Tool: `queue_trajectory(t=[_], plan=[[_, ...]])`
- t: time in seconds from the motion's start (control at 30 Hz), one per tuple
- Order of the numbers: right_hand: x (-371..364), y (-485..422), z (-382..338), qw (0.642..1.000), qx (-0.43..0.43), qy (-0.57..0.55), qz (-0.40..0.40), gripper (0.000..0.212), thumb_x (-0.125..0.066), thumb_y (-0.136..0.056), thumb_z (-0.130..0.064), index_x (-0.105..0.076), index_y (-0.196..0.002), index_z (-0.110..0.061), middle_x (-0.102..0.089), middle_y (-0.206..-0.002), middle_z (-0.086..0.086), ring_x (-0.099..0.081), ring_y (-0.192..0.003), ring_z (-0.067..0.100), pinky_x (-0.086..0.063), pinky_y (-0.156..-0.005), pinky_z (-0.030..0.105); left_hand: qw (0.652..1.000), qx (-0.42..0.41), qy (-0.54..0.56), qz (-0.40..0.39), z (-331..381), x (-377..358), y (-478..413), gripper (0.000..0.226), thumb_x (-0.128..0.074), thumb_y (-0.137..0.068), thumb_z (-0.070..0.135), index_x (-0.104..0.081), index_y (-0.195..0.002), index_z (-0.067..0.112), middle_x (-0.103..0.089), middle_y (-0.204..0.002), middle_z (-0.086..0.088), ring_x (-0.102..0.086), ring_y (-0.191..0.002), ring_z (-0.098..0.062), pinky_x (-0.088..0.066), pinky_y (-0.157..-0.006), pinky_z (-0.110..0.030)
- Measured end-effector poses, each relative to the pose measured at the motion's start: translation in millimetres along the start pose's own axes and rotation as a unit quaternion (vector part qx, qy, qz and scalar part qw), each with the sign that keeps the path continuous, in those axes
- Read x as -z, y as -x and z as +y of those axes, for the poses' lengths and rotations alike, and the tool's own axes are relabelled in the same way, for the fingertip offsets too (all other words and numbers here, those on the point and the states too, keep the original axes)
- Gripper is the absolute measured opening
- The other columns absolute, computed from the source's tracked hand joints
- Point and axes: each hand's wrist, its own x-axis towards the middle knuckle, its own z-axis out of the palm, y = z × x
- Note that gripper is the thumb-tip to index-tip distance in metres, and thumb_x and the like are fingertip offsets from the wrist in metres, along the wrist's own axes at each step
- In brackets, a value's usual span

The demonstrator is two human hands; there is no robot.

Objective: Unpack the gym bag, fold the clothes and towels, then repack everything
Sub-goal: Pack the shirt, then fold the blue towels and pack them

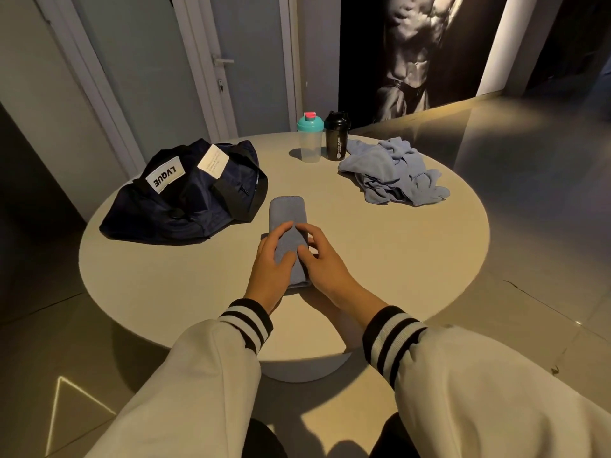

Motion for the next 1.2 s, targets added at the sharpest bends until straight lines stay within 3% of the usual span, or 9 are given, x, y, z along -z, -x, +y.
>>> queue_trajectory(t=[0.07,0.33,0.57,0.73,0.83,0.9,1.0,1.07,1.2], plan=[[-7,-29,-5,1.0,0.016,-0.013,0.007,0.033,-0.043,-0.107,-0.026,-0.046,-0.138,-0.035,-0.052,-0.14,-0.006,-0.059,-0.111,0.006,-0.057,-0.088,0.024,1.0,-0.003,0.004,0.004,5,9,-23,0.049,-0.051,-0.103,0.013,-0.047,-0.137,0.048,-0.043,-0.143,0.005,-0.049,-0.129,-0.018,-0.052,-0.101,-0.035],[-36,-166,-40,0.995,0.055,-0.071,0.045,0.035,-0.046,-0.105,-0.015,-0.055,-0.136,-0.027,-0.057,-0.134,-0.007,-0.055,-0.115,-0.002,-0.046,-0.089,0.008,0.998,-0.033,-0.015,0.053,26,53,-154,0.038,-0.05,-0.104,0.027,-0.05,-0.129,0.055,-0.043,-0.144,0.01,-0.044,-0.132,-0.008,-0.042,-0.101,-0.022],[-77,-242,-111,0.997,-0.044,-0.043,-0.042,0.036,-0.048,-0.101,-0.01,-0.06,-0.129,-0.03,-0.058,-0.131,-0.009,-0.057,-0.117,0.005,-0.05,-0.102,0.032,0.996,0.074,0.005,0.053,78,139,-215,0.042,-0.053,-0.102,0.01,-0.054,-0.134,0.037,-0.05,-0.137,0.015,-0.048,-0.116,0.015,-0.041,-0.081,0.002],[-109,-300,-128,0.991,-0.084,0.096,-0.042,0.032,-0.047,-0.104,-0.024,-0.06,-0.131,-0.033,-0.054,-0.129,0.002,-0.05,-0.123,0.02,-0.04,-0.109,0.037,0.975,0.165,-0.028,0.145,80,212,-245,0.035,-0.052,-0.102,0.01,-0.057,-0.135,0.021,-0.052,-0.134,0.004,-0.049,-0.12,-0.012,-0.038,-0.097,-0.016],[-125,-338,-116,0.958,-0.17,0.223,-0.063,0.044,-0.047,-0.1,-0.048,-0.044,-0.144,-0.047,-0.045,-0.142,0.018,-0.043,-0.13,0.037,-0.035,-0.112,0.043,0.958,0.233,-0.083,0.143,59,245,-259,0.036,-0.054,-0.101,0.015,-0.057,-0.136,0.017,-0.06,-0.125,-0.007,-0.054,-0.105,-0.023,-0.039,-0.089,-0.026],[-129,-350,-110,0.928,-0.217,0.274,-0.129,0.053,-0.044,-0.097,-0.059,-0.031,-0.148,-0.054,-0.031,-0.154,0.016,-0.033,-0.138,0.041,-0.03,-0.116,0.047,0.948,0.277,-0.142,0.069,44,254,-267,0.032,-0.054,-0.1,0.017,-0.06,-0.131,0.021,-0.063,-0.116,-0.013,-0.056,-0.096,-0.029,-0.039,-0.083,-0.028],[-135,-354,-102,0.893,-0.245,0.31,-0.217,0.061,-0.045,-0.096,-0.061,-0.024,-0.152,-0.051,-0.016,-0.162,0.016,-0.014,-0.147,0.042,-0.019,-0.117,0.055,0.945,0.285,-0.159,-0.016,32,249,-277,0.024,-0.053,-0.099,0.017,-0.058,-0.118,0.031,-0.053,-0.109,0.002,-0.051,-0.099,-0.018,-0.04,-0.09,-0.027],[-140,-355,-97,0.862,-0.246,0.371,-0.243,0.065,-0.049,-0.092,-0.064,-0.026,-0.15,-0.047,-0.027,-0.156,0.019,-0.02,-0.144,0.042,-0.024,-0.115,0.052,0.94,0.312,-0.133,-0.032,29,241,-283,0.033,-0.052,-0.1,0.016,-0.06,-0.13,0.028,-0.053,-0.119,0.007,-0.054,-0.11,-0.014,-0.041,-0.095,-0.027],[-128,-343,-109,0.883,-0.263,0.318,-0.223,0.055,-0.058,-0.09,-0.015,-0.037,-0.139,-0.025,-0.056,-0.112,0.016,-0.057,-0.104,0.037,-0.045,-0.079,0.036,0.929,0.346,-0.128,-0.044,27,229,-296,0.032,-0.051,-0.1,0.02,-0.061,-0.128,0.034,-0.061,-0.116,0.003,-0.059,-0.106,-0.019,-0.046,-0.094,-0.034]])
